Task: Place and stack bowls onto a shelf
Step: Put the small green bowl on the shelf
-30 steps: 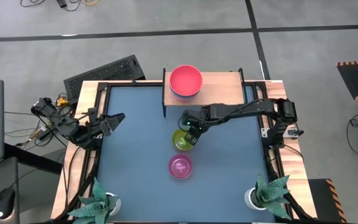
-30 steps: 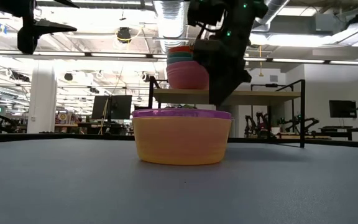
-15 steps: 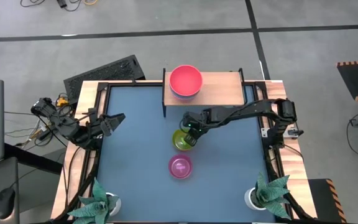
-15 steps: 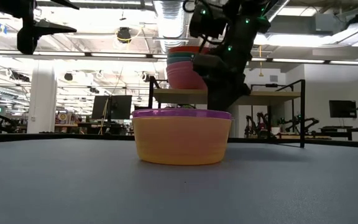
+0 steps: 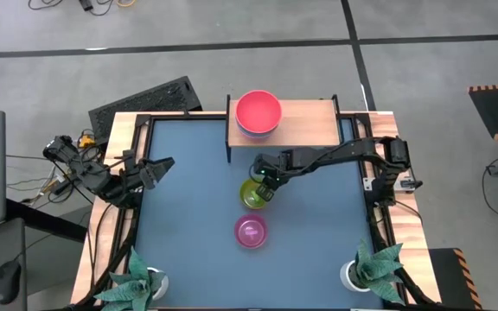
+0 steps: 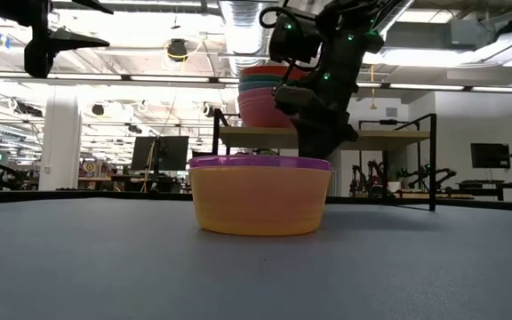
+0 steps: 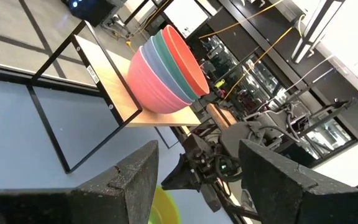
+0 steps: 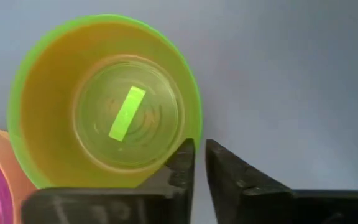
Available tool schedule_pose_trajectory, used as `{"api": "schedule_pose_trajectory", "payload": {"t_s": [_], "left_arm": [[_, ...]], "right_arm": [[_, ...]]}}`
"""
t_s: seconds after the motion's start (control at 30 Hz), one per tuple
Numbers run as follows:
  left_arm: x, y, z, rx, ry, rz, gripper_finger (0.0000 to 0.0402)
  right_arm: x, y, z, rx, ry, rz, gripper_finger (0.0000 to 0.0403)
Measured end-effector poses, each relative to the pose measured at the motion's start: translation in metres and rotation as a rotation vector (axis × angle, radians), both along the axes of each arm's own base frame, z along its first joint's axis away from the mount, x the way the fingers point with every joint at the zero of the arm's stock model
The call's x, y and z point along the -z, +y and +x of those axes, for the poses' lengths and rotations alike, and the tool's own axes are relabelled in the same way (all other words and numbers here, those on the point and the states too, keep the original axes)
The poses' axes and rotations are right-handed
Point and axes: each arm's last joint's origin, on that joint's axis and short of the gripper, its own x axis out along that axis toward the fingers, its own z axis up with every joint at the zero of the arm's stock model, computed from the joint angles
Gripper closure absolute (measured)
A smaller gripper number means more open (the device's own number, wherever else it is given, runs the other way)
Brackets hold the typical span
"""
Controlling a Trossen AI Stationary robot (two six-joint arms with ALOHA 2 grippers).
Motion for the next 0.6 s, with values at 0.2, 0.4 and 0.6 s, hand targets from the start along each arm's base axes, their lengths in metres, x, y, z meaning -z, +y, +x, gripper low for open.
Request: {"api": "schedule_pose_trajectory", "payload": {"t_s": [0.2, 0.4, 0.6], "left_arm": [[0.0003, 0.0000, 0.0000, 0.000, 0.003, 0.002, 0.0193], [0.0004, 0.0000, 0.0000, 0.000, 0.008, 0.009, 0.0193], [0.0004, 0.0000, 0.0000, 0.000, 0.011, 0.014, 0.0193]], "right_arm": [[0.0000, 0.0002, 0.0000, -0.003, 0.000, 0.003, 0.0386], [0.0001, 0.0007, 0.0000, 0.006, -0.002, 0.026, 0.0340], [0.0001, 0.0009, 0.0000, 0.007, -0.003, 0.032, 0.0329]]}}
